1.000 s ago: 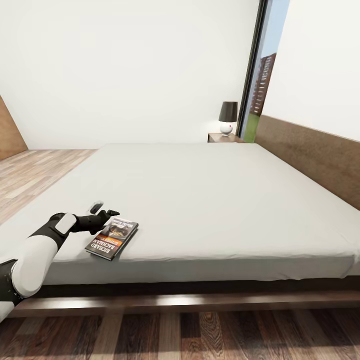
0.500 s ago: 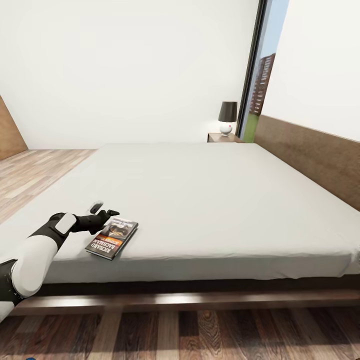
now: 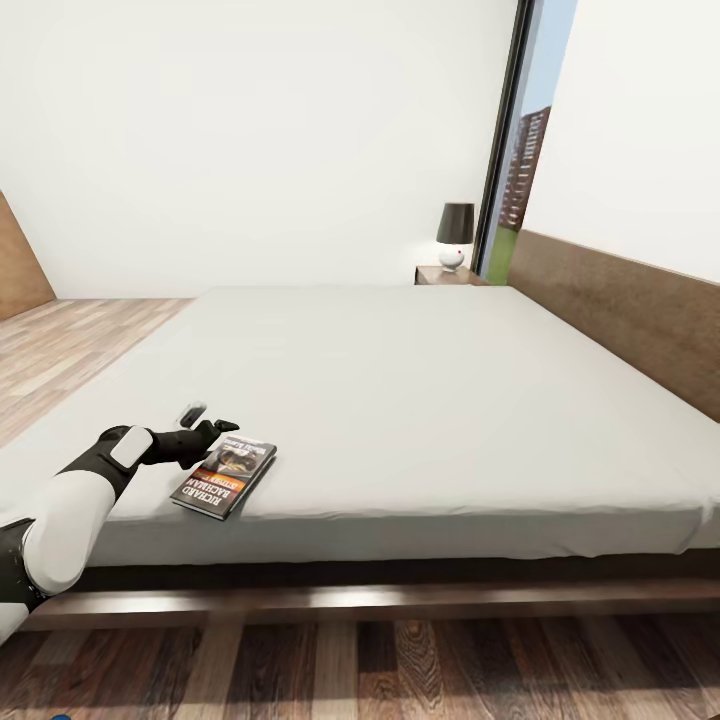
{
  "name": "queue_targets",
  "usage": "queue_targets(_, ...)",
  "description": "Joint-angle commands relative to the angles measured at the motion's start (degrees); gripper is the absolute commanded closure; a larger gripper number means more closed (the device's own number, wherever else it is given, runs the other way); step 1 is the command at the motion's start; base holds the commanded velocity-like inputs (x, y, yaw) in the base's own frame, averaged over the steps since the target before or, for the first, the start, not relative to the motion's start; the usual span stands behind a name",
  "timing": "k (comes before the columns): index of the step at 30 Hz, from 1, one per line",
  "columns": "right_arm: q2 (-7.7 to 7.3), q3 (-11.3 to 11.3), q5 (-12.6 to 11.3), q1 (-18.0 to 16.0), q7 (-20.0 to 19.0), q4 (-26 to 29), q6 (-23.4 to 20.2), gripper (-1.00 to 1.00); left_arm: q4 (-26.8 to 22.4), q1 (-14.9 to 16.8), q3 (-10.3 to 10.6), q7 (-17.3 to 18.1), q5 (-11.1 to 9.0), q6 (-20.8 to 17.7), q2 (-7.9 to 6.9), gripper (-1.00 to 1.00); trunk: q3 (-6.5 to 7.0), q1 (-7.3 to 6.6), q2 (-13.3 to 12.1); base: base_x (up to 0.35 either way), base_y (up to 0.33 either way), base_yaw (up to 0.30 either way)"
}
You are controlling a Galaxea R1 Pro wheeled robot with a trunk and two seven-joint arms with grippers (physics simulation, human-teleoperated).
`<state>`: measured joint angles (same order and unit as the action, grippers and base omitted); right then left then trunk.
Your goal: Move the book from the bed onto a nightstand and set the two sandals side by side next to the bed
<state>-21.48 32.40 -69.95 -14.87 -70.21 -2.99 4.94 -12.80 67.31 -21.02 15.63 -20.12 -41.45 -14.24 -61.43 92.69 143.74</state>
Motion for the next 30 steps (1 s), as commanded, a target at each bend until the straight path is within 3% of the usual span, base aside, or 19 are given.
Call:
queue_targets(1,0.03,0.47,-0.28,-0.07,-0.19,-0.17,0.51,-1.0,0.04,-0.01,0.11,-0.07,0.96,-0.39,0.01,-1.0,-0.06,-0.01,0.02,0.0,0.0,0.0)
queue_targets(30,0.03,0.47,-0.28,-0.07,-0.19,-0.17,0.53,-1.0,0.05,-0.08,0.02,-0.07,0.96,-0.39,-0.08,-1.0,-0.06,-0.01,0.02,0.0,0.0,0.0)
